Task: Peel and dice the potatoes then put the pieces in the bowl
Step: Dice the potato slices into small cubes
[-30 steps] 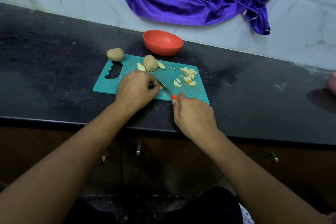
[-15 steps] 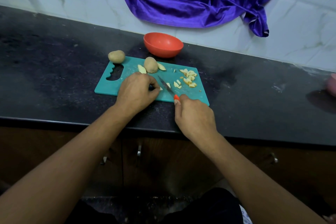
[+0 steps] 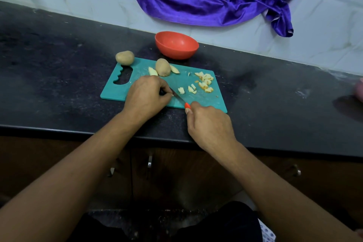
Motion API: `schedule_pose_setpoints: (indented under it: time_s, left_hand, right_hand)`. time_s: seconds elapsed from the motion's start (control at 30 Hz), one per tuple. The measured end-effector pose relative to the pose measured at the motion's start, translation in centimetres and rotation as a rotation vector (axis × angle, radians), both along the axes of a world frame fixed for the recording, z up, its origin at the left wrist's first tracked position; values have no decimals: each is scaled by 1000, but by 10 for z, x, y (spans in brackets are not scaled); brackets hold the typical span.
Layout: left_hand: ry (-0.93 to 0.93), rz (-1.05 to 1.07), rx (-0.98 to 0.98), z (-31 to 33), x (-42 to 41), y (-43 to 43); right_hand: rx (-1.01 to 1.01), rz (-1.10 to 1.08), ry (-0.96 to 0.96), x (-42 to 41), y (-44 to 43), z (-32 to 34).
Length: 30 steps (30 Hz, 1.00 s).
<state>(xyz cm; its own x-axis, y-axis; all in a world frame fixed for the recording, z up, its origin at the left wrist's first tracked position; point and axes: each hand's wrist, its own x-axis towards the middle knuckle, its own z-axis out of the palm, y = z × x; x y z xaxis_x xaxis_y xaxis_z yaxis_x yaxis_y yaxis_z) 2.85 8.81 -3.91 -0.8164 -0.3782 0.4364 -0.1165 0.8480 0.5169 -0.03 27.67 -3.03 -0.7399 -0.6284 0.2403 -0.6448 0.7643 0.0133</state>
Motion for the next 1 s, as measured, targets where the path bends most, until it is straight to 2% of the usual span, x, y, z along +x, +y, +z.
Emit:
schedule_pose_setpoints:
  time_s: [0.13,0.33,0.5,0.63,0.77,1.0]
  left_hand:
    - [-19,10,0,0,-1,-1]
    - [-27,-6,40,0,1,-1]
    - [55,-15,206,-1,2,-6]
    - [146,0,231,-3,2,-6]
    - [139,13,201,-3,1,-8]
    - [88,6,164,-4,0,-9]
  right_hand:
    - [25,-30,0,0,-3,0]
    - [-41,-139,-86,-1,-6,1]
    - [-158,-75,-179,-6,7,5]
    - [-43,25,-77,4,8,3]
    - [55,60,6,0,8,4]
    - [153,-98,20,-32,23,18]
